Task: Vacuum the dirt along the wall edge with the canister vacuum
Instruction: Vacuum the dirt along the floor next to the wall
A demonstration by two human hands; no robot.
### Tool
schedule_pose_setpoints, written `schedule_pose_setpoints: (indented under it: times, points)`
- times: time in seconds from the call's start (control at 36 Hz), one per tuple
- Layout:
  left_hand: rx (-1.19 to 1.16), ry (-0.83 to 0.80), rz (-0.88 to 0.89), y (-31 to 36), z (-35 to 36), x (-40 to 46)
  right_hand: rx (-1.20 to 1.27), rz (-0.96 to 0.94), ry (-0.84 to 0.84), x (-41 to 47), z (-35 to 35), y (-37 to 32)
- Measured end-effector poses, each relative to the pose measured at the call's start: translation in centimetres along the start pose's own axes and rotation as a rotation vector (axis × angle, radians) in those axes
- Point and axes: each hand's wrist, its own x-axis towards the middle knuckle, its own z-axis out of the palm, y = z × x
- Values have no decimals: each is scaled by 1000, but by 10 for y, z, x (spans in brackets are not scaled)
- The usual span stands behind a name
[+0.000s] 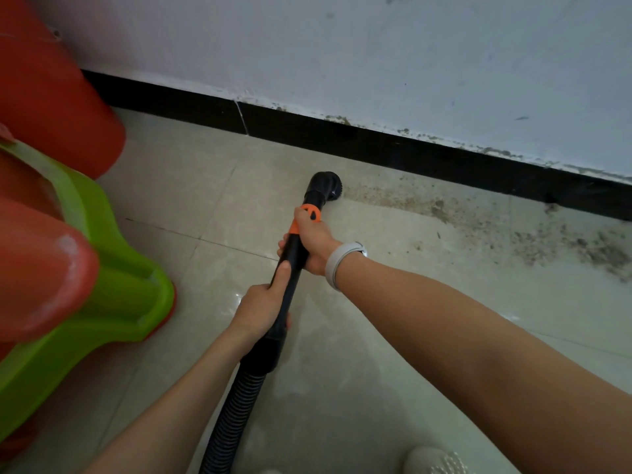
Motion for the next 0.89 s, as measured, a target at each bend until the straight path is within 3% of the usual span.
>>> schedule_pose_setpoints:
  times: [0.89]
  points:
    - [249,-256,156,59,93,-12,255,-32,259,-35,-133,-21]
